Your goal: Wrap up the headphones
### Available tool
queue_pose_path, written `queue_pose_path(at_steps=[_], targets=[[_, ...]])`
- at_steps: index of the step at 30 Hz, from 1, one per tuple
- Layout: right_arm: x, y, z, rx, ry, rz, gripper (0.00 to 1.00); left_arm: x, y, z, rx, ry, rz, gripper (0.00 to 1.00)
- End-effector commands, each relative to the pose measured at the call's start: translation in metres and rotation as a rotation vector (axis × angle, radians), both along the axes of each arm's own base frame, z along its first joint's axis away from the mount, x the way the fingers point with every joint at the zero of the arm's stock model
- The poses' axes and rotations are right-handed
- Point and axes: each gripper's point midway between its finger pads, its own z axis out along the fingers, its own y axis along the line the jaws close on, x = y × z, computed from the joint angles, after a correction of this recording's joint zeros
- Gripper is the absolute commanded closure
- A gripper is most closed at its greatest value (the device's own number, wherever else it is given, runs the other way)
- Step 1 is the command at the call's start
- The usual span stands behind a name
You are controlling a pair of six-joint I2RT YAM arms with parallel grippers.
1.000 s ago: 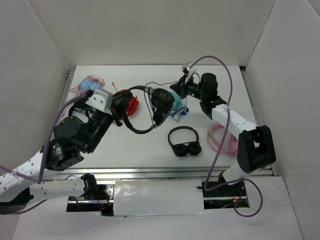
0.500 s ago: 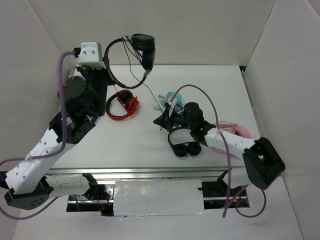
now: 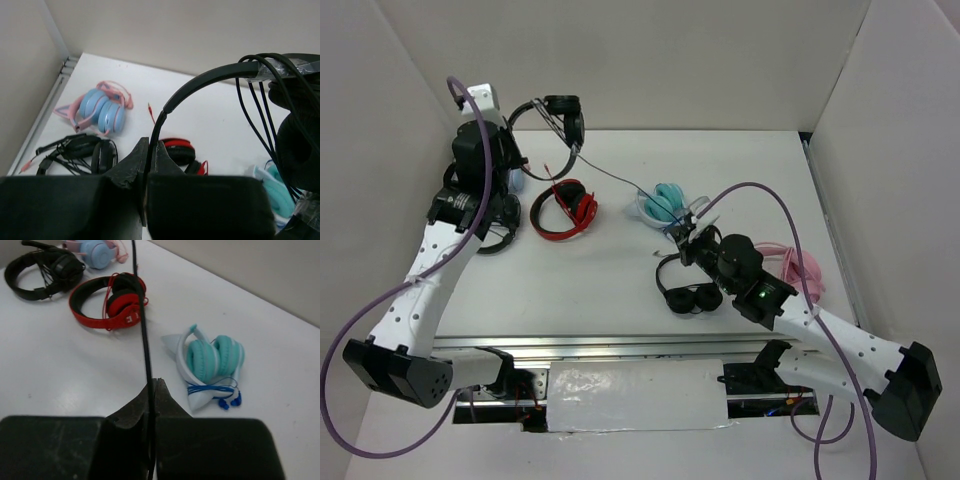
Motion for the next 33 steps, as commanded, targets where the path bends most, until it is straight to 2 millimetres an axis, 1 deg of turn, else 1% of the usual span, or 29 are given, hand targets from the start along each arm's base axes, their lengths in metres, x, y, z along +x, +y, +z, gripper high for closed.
queue_pose_path(at_steps=[1,2,3,4,5,6,8,9,10,11,12,13,14,15,16,17,18,19,20,21,23,24,26,27,28,30,31,32,33], targets=[[0.008,-0.021,0.04,-0.049,-0.107,-0.126,1.0,0.007,-0.01,-0.001,-0.076,-0.032,-0.035,1.0],[0.007,-0.02,0.046,-0.057,-0.125,-0.119,1.0,0.009,-0.01,-0.015,-0.071,-0.002,-0.026,1.0],[0.006,-0.018,0.053,-0.075,-0.155,-0.108,1.0,0.009,-0.005,-0.022,-0.07,0.013,0.009,1.0],[0.004,-0.014,0.067,-0.073,-0.184,-0.092,1.0,0.012,-0.008,-0.034,-0.059,0.044,0.01,1.0],[0.001,-0.01,0.072,-0.085,-0.209,-0.072,1.0,0.012,-0.009,-0.048,-0.048,0.078,0.017,1.0],[0.0,-0.007,0.079,-0.12,-0.264,-0.054,1.0,0.012,-0.009,-0.054,-0.04,0.091,0.027,1.0],[-0.004,0.004,0.092,-0.147,-0.328,-0.002,1.0,0.012,-0.021,-0.079,0.003,0.149,0.0,1.0],[-0.003,0.006,0.098,-0.193,-0.379,0.008,1.0,0.011,-0.027,-0.085,0.019,0.159,-0.021,1.0],[0.0,0.009,0.107,-0.21,-0.408,0.005,1.0,0.009,-0.038,-0.095,0.048,0.178,-0.041,1.0],[0.003,0.008,0.115,-0.22,-0.43,-0.008,1.0,0.005,-0.041,-0.11,0.07,0.21,-0.039,1.0],[0.008,0.007,0.12,-0.262,-0.461,-0.018,1.0,0.003,-0.046,-0.119,0.095,0.226,-0.053,1.0],[0.013,0.011,0.13,-0.282,-0.483,-0.017,1.0,-0.002,-0.06,-0.127,0.133,0.239,-0.088,1.0],[0.015,0.012,0.138,-0.295,-0.504,-0.013,1.0,-0.007,-0.066,-0.146,0.157,0.27,-0.11,1.0],[0.02,0.01,0.149,-0.334,-0.539,-0.011,1.0,-0.012,-0.075,-0.153,0.177,0.282,-0.146,1.0],[0.024,0.017,0.145,-0.369,-0.547,0.02,1.0,-0.019,-0.096,-0.156,0.208,0.272,-0.212,1.0],[0.024,0.025,0.147,-0.377,-0.571,0.075,1.0,-0.028,-0.103,-0.175,0.237,0.3,-0.248,1.0],[0.031,0.021,0.153,-0.411,-0.588,0.083,1.0,-0.035,-0.115,-0.182,0.259,0.302,-0.296,1.0],[0.032,0.034,0.138,-0.462,-0.582,0.177,1.0,-0.05,-0.14,-0.193,0.282,0.301,-0.405,1.0],[0.033,0.037,0.136,-0.481,-0.583,0.216,1.0,-0.057,-0.15,-0.197,0.299,0.301,-0.457,1.0],[0.039,0.036,0.14,-0.497,-0.591,0.236,1.0,-0.072,-0.169,-0.202,0.326,0.299,-0.53,1.0],[0.038,0.048,0.123,-0.531,-0.573,0.349,1.0,-0.091,-0.183,-0.21,0.365,0.301,-0.613,1.0],[0.048,0.047,0.118,-0.545,-0.555,0.357,1.0,-0.105,-0.198,-0.207,0.376,0.284,-0.679,1.0],[0.055,0.047,0.107,-0.565,-0.518,0.385,1.0,-0.122,-0.207,-0.212,0.387,0.289,-0.747,1.0],[0.061,0.05,0.101,-0.569,-0.499,0.402,1.0,-0.136,-0.221,-0.211,0.381,0.278,-0.816,1.0],[0.07,0.044,0.096,-0.572,-0.476,0.386,1.0,-0.145,-0.223,-0.206,0.371,0.258,-0.851,1.0],[0.079,0.042,0.086,-0.567,-0.431,0.395,1.0,-0.164,-0.238,-0.198,0.348,0.221,-0.95,1.0],[0.084,0.043,0.076,-0.561,-0.401,0.404,1.0,-0.174,-0.242,-0.189,0.326,0.192,-0.996,1.0],[0.09,0.039,0.072,-0.547,-0.38,0.389,1.0,-0.178,-0.242,-0.184,0.314,0.175,-1.006,1.0],[0.094,0.037,0.062,-0.541,-0.355,0.384,1.0,-0.183,-0.241,-0.17,0.286,0.137,-1.007,1.0]])
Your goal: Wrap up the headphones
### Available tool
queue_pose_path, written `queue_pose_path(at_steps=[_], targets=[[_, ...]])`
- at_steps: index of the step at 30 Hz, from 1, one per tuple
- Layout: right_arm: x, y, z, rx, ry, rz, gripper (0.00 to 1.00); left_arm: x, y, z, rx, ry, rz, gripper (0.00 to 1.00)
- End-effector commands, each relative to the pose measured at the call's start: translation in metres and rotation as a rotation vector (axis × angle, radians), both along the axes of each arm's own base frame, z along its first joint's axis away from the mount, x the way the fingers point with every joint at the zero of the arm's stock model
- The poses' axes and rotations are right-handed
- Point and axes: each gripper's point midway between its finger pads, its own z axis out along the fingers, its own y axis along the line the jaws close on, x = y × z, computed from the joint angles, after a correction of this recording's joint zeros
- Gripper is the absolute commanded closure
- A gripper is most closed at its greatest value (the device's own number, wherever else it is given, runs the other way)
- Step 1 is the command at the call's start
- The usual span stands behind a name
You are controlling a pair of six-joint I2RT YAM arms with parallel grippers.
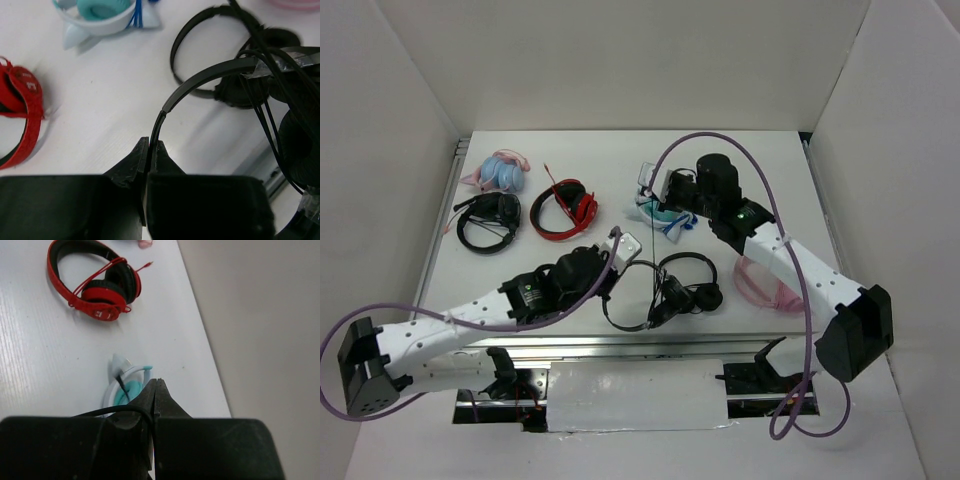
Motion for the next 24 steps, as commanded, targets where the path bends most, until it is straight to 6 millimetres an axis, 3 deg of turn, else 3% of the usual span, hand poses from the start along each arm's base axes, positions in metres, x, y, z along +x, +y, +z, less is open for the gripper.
queue_pose_path(at_steps=[1,3,5,6,10,17,19,20,24], targets=[[0.008,-0.001,0.011,0.068,0.013,0.015,1.0,-0.015,-0.016,0.049,-0.164,-0.085,-0.099,1.0],[0.011,-0.009,0.0,0.103,0.05,-0.009,1.0,-0.016,-0.008,0.064,-0.204,-0.109,-0.072,1.0],[0.016,-0.014,0.01,0.185,0.035,-0.025,1.0,-0.013,0.0,0.075,-0.212,-0.133,-0.033,1.0],[0.013,-0.016,0.003,0.2,0.053,-0.031,1.0,-0.013,0.004,0.083,-0.223,-0.143,-0.019,1.0],[0.012,-0.025,0.008,0.319,0.063,-0.059,1.0,-0.011,0.012,0.096,-0.249,-0.169,0.019,1.0],[0.015,-0.043,-0.013,0.461,0.129,-0.154,1.0,-0.007,0.027,0.144,-0.332,-0.251,0.08,1.0],[0.013,-0.043,-0.015,0.507,0.139,-0.151,1.0,-0.003,0.035,0.168,-0.38,-0.285,0.128,1.0],[0.009,-0.036,-0.019,0.501,0.158,-0.111,0.98,0.0,0.039,0.178,-0.376,-0.318,0.145,1.0],[-0.014,-0.002,-0.024,0.499,0.247,0.072,0.91,0.0,0.04,0.248,-0.498,-0.42,0.137,1.0]])
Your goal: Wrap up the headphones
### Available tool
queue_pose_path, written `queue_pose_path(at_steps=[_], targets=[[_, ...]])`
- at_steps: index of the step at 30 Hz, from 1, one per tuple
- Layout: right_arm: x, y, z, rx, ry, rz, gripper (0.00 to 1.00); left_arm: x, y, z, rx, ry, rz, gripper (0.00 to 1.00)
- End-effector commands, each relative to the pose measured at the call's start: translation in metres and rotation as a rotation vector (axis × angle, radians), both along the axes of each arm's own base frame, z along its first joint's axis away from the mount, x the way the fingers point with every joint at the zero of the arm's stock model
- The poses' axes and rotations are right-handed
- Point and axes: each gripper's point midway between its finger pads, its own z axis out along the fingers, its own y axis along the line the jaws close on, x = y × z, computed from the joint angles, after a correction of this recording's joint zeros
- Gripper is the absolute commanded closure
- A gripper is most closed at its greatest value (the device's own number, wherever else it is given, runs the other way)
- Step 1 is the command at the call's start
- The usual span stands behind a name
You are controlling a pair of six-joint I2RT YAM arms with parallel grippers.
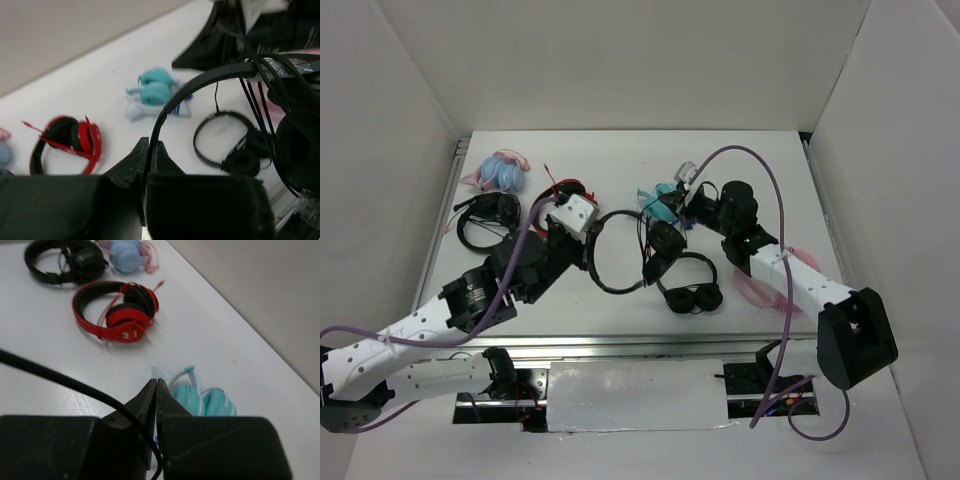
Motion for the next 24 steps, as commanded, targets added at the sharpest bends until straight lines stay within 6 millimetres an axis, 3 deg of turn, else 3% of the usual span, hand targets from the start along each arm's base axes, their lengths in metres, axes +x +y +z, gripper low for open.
queue_pose_path(at_steps=[1,2,4,9,12,14,19,24], targets=[[-0.019,0.034,0.027,0.111,-0.041,0.168,0.9,0.001,0.006,0.106,-0.216,-0.182,0.018,1.0],[-0.021,0.041,0.028,0.132,-0.041,0.184,0.88,0.001,0.005,0.129,-0.244,-0.206,0.014,1.0],[-0.027,0.057,0.031,0.177,-0.036,0.227,0.85,0.003,0.0,0.153,-0.267,-0.223,0.004,1.0],[-0.031,0.081,0.044,0.231,-0.056,0.289,0.81,0.009,-0.008,0.177,-0.244,-0.257,0.001,1.0],[-0.037,0.09,0.047,0.255,-0.053,0.315,0.86,0.011,0.002,0.198,-0.28,-0.257,0.052,1.0],[-0.04,0.092,0.047,0.269,-0.053,0.32,1.0,0.014,0.007,0.2,-0.279,-0.254,0.086,1.0],[-0.046,0.086,0.039,0.267,-0.033,0.263,1.0,0.022,0.031,0.203,-0.34,-0.233,0.23,1.0],[-0.056,0.07,0.019,0.249,0.015,0.13,1.0,0.041,0.059,0.187,-0.314,-0.205,0.456,1.0]])
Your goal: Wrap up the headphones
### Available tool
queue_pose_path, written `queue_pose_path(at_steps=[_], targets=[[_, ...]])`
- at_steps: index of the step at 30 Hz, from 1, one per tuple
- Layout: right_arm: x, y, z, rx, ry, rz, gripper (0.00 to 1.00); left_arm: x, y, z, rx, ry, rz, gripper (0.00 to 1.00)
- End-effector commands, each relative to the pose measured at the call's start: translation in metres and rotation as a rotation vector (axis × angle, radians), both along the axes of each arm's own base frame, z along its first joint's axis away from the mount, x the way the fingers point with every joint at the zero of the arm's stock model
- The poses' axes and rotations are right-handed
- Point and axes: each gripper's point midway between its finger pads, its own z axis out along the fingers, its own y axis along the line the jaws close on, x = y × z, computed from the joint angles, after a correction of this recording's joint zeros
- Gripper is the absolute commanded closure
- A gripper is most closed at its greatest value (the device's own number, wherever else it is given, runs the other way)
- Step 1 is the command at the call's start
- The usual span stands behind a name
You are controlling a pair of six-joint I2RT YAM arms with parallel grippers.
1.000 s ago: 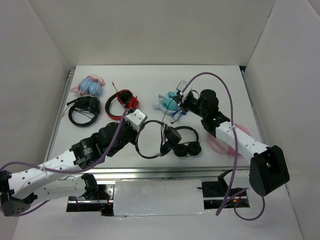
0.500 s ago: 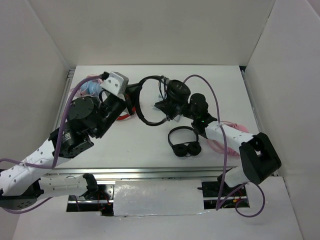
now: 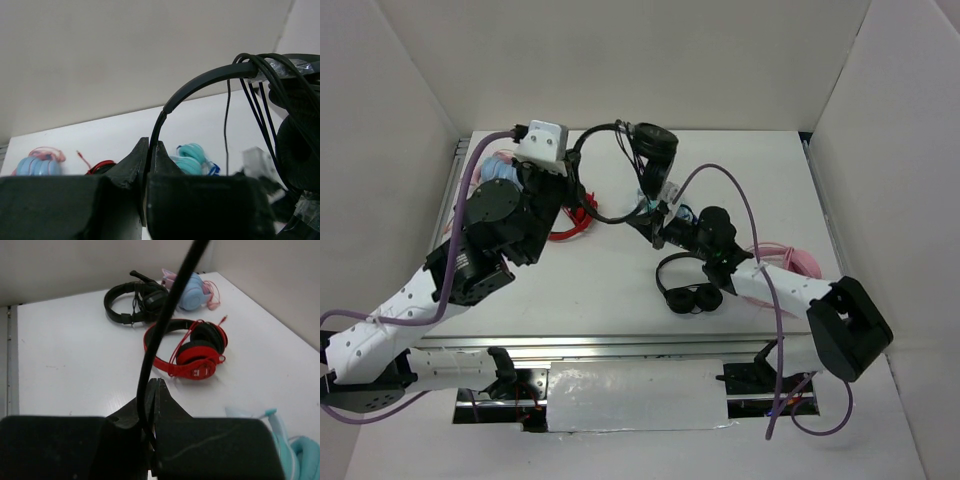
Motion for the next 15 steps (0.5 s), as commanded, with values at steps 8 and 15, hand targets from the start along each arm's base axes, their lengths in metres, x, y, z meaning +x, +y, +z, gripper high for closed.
queue_pose_path(at_steps=[8,15], targets=[[-0.037,-0.04,-0.01,-0.06,0.078,-0.296,1.0,0.063,0.07,-0.022,-0.191,0.092,0.335,1.0],[-0.061,-0.049,0.002,-0.249,0.026,-0.303,1.0,0.105,0.09,-0.103,-0.112,0.258,0.468,1.0]])
